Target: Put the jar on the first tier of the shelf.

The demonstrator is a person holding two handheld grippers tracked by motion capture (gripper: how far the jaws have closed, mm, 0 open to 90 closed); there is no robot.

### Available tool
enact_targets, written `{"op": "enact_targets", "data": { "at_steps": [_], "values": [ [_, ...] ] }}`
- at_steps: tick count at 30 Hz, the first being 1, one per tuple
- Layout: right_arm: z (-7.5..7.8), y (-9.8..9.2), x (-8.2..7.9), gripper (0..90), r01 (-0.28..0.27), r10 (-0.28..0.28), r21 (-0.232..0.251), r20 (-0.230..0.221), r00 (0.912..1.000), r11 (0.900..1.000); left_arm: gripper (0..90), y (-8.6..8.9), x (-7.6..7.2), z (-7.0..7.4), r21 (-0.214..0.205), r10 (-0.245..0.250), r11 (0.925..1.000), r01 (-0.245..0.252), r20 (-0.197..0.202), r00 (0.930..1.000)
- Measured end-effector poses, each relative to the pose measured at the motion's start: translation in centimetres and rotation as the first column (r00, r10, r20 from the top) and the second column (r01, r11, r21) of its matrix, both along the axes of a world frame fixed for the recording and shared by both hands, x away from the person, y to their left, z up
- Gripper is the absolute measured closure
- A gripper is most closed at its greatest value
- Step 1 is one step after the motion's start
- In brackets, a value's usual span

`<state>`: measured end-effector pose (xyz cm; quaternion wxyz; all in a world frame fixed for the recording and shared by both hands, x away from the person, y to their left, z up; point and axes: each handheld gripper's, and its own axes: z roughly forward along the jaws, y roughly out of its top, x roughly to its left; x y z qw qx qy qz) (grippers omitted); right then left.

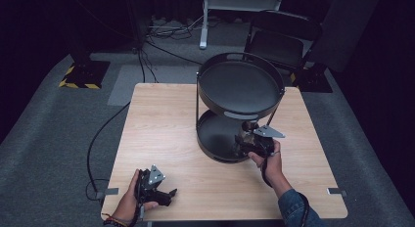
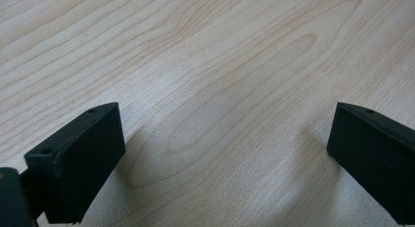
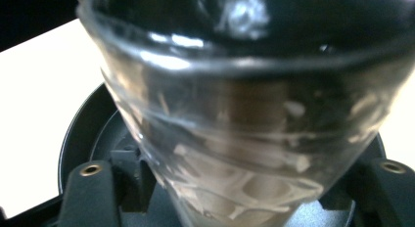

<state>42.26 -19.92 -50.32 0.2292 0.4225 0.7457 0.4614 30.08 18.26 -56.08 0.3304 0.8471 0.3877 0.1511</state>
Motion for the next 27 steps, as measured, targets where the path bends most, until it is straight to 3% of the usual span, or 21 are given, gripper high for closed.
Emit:
{"op": "enact_targets", "data": {
  "at_steps": [7, 13, 20, 24, 27],
  "values": [
    [0.2, -0.5, -0.2, 14.3, -0.025, 0.025, -0.050, -0.006, 0.9997, 0.9985, 0.4, 0.0, 0.0, 0.0, 0.000, 0.000, 1.0000, 0.000, 0.000, 1.0000],
    [0.1, -0.6, -0.1, 4.2, -0.079, 0.073, -0.122, -0.060, 0.9956, 0.9893, 0.4, 0.0, 0.0, 0.0, 0.000, 0.000, 1.0000, 0.000, -0.001, 1.0000],
    [0.3, -0.3, -0.5, 3.3, -0.144, 0.131, -0.204, -0.076, 0.9885, 0.9683, 0.4, 0.0, 0.0, 0.0, 0.000, 0.000, 1.0000, 0.000, 0.000, 1.0000],
    [0.8, -0.3, -0.9, 3.2, -0.164, 0.152, -0.262, -0.068, 0.9861, 0.9509, 0.4, 0.0, 0.0, 0.0, 0.000, 0.000, 1.0000, 0.000, 0.000, 1.0000],
    [1.2, -0.6, -1.3, 3.2, -0.170, 0.158, -0.282, -0.066, 0.9852, 0.9443, 0.4, 0.0, 0.0, 0.0, 0.000, 0.000, 1.0000, 0.000, 0.000, 1.0000]
  ]
}}
